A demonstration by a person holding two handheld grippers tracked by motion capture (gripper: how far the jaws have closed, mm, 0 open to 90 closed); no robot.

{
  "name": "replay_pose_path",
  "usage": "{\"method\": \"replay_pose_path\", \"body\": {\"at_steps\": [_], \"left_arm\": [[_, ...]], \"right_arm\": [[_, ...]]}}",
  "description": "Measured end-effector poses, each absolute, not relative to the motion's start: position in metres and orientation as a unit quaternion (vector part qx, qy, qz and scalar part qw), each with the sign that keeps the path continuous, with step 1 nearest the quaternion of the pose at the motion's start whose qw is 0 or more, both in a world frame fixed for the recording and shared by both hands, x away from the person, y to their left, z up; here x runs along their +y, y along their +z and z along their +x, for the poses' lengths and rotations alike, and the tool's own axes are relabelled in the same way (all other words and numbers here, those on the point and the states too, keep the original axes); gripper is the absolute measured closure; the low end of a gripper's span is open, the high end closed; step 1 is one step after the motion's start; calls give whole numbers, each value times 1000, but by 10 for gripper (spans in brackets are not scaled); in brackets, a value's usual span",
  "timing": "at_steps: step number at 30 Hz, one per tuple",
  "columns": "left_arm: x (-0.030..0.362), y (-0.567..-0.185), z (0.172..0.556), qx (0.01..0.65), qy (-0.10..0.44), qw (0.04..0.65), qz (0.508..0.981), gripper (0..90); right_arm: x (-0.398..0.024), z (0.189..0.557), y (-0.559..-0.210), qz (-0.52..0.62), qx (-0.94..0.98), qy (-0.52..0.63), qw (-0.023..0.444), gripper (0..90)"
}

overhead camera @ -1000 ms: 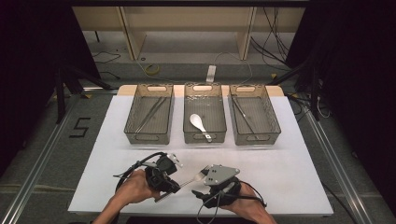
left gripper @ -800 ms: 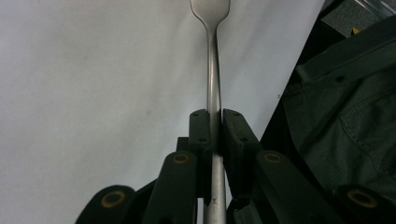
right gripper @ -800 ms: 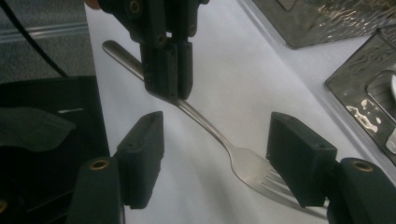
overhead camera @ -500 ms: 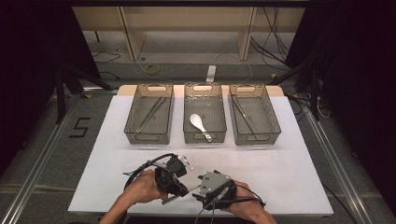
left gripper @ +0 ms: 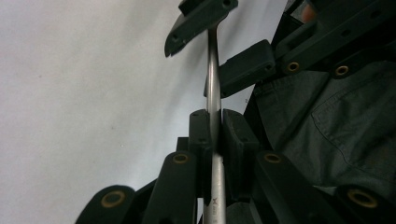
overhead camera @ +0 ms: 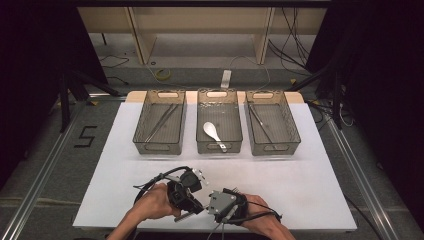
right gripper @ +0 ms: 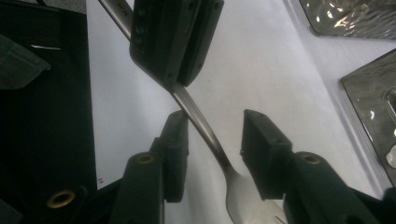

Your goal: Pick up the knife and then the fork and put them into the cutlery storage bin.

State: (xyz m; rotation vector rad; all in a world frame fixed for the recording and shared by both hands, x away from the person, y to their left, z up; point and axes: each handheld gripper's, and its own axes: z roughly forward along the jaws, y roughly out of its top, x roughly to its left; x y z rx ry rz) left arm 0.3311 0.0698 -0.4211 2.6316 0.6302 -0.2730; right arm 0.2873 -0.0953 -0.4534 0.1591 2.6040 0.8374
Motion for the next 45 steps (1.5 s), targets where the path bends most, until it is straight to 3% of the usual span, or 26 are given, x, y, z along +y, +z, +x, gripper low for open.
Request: {"method": "replay_pose_path", "body": {"at_steps": [15, 17, 24, 35, 45], "left_arm": [[69, -424, 331, 218, -118, 206, 947, 815], [70, -423, 332, 218, -114, 209, 946, 822], [71, -423, 333, 216, -124, 214, 945, 802], [85, -407, 341, 269, -32, 272, 923, 334], [111, -393, 343, 302, 56, 377, 874, 195]], "right_arm": [[-90, 281, -460, -6, 942, 262, 208, 809], [-91, 281, -461, -26, 945, 254, 204, 865], [-92, 280, -460, -40, 948, 253, 188, 880], [-108, 295, -461, 9, 949, 245, 199, 880], [-137, 317, -454, 70, 942, 243, 219, 880]]}}
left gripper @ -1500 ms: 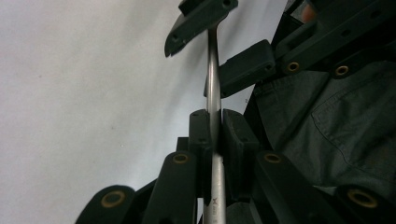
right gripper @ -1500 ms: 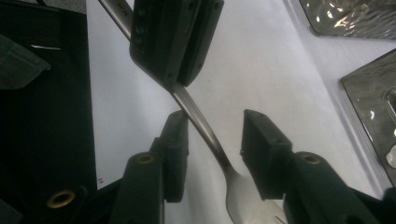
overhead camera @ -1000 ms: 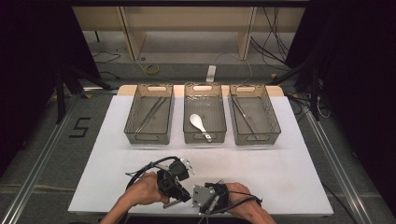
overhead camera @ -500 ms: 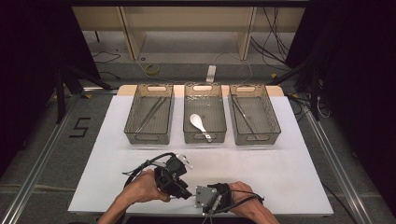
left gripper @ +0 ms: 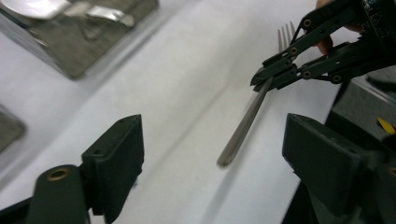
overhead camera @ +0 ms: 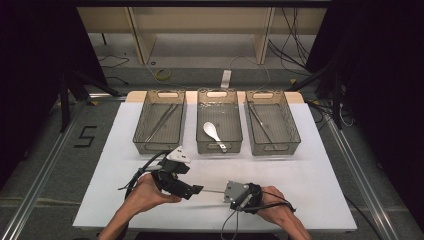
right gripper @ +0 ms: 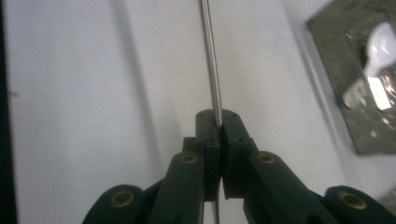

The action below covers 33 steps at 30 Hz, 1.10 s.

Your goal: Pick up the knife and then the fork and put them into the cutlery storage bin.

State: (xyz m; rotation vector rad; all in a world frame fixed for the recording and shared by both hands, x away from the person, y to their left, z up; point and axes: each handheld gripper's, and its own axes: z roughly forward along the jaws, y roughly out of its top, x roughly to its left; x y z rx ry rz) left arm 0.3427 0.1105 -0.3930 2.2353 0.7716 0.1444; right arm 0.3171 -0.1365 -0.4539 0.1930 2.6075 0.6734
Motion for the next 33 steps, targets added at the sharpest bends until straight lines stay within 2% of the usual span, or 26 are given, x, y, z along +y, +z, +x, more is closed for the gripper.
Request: {"method": "replay_pose_path", "body": {"at_steps": [5, 13, 22, 33], "left_arm": [[125, -394, 341, 310, 76, 417, 851, 194], [149, -405, 337, 328, 91, 433, 835, 172], [177, -406, 333, 357, 103, 467, 802, 158], [194, -411, 328, 366, 119, 472, 793, 158]], "right_arm": [[-156, 332, -449, 137, 931, 253, 223, 879], [-189, 355, -428, 232, 899, 295, 225, 879], [-216, 388, -409, 319, 863, 336, 202, 879], [-236, 436, -382, 393, 823, 355, 206, 878]]}}
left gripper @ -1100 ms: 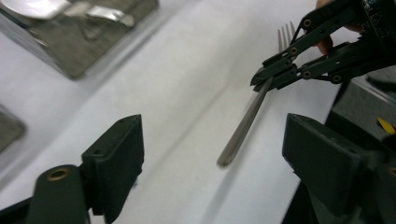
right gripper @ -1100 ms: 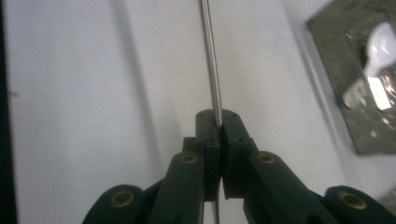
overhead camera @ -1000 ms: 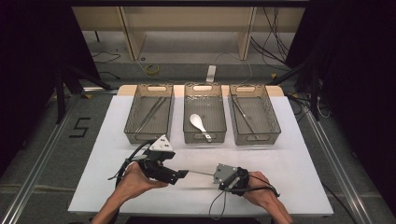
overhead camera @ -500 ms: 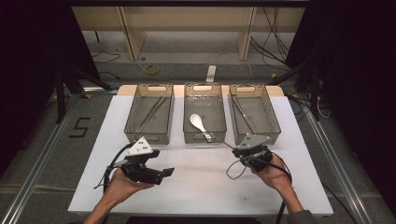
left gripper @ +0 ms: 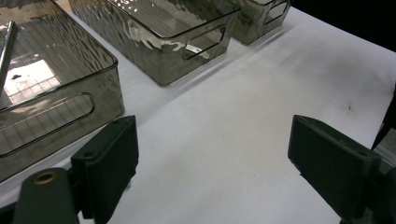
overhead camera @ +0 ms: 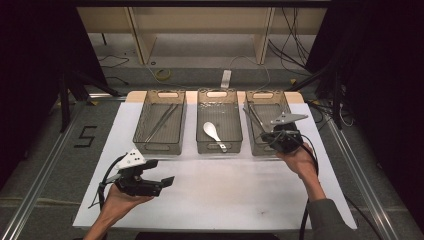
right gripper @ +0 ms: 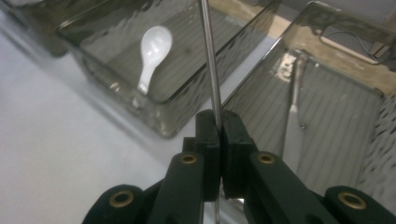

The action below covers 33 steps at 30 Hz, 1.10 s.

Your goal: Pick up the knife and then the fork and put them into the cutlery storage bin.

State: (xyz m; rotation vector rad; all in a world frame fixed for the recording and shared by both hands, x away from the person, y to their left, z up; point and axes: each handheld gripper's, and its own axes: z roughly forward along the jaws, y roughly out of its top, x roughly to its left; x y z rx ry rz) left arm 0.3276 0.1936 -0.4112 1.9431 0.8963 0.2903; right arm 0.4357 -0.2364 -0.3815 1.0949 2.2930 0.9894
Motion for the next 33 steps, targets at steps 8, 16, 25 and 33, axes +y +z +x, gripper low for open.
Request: {"method": "replay_pose_path", "body": {"at_steps": [8, 16, 25, 33], "left_arm": [[196, -414, 325, 372, 123, 469, 791, 153], [200, -411, 324, 379, 134, 486, 776, 150], [201, -410, 322, 377, 148, 488, 773, 150], [202, -410, 322, 377, 145, 491, 772, 149]], "right_arm": [[-241, 465, -374, 430, 807, 348, 206, 878], [-248, 494, -372, 467, 792, 340, 199, 877], [-255, 510, -384, 510, 773, 322, 197, 876], [-255, 516, -399, 529, 768, 305, 190, 874]]}}
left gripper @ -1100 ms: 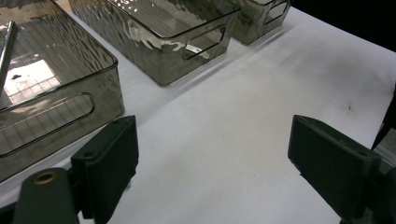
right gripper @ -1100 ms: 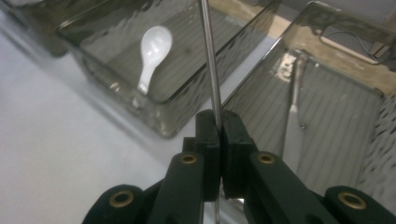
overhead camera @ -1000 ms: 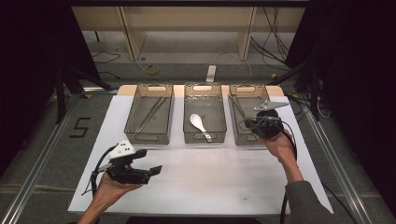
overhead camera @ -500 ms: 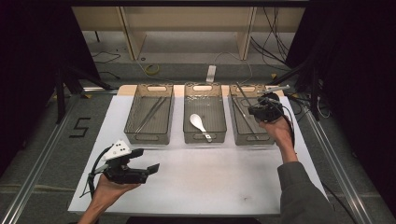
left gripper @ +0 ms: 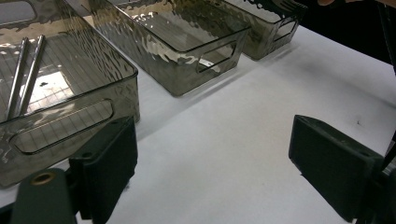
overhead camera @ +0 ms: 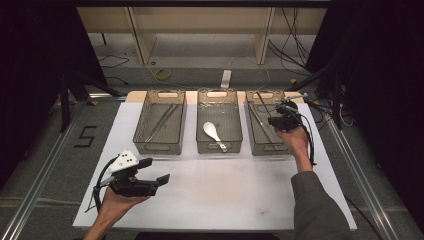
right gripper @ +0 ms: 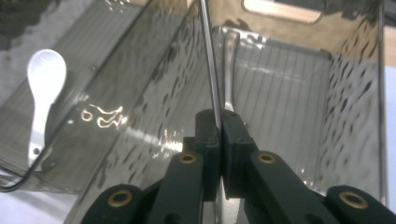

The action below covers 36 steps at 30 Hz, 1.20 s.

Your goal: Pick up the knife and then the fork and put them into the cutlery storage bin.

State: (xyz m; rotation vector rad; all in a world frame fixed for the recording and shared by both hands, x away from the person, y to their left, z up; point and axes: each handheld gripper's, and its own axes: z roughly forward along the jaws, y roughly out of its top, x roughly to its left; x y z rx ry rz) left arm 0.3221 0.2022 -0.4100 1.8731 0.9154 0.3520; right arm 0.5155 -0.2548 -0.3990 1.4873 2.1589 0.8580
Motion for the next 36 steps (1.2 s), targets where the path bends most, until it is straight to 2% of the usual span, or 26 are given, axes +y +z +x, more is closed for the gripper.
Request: {"method": "replay_pose_path", "body": {"at_steps": [11, 21, 36], "left_arm": [[203, -410, 322, 382, 143, 496, 766, 143], [205, -410, 323, 386, 145, 498, 763, 143], [204, -411, 324, 389, 141, 497, 763, 143]], "right_arm": [[-251, 521, -414, 548, 762, 291, 186, 857], [-252, 516, -403, 543, 756, 315, 186, 632], [-246, 479, -392, 501, 749, 407, 149, 399]]}}
